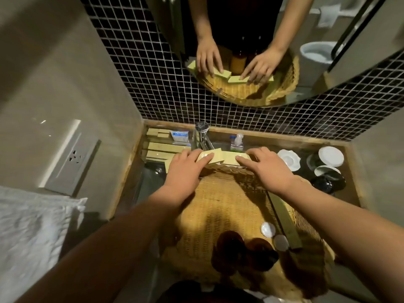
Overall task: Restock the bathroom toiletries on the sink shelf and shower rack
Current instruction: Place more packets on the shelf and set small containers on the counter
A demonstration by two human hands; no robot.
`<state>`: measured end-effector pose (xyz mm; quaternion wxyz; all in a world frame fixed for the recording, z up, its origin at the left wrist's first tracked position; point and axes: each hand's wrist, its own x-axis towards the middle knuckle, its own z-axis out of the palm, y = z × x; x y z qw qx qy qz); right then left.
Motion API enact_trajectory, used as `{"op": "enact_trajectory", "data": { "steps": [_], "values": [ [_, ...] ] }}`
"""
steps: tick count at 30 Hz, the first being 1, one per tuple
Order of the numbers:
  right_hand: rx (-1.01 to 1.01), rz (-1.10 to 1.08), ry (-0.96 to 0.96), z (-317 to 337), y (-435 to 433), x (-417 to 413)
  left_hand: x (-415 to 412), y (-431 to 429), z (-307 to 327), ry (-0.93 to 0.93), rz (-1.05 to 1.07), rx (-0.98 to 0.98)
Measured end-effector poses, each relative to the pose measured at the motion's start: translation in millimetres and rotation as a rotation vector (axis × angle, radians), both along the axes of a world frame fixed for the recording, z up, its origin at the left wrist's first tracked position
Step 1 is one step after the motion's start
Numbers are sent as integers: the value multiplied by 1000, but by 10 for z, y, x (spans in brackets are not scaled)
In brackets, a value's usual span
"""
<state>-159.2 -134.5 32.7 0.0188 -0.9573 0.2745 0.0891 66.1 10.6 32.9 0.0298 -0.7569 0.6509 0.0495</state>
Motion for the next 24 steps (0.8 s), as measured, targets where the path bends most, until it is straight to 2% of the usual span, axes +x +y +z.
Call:
{"op": "enact_trajectory", "data": {
  "steps": [9,15,19,24],
  "values": [
    [51,-37,-166,92,-161,688,942,41,-67,-19,168,106],
    [115,2,-237,5,-150,953,1249,-141,-314,82,118,201],
    [183,22,-272,-65,-139,1027,1389,-252,-494,70,15,154],
    [220,28,-344,-190,-127,990,1534,-501,-636,57,-8,330]
  ]
}}
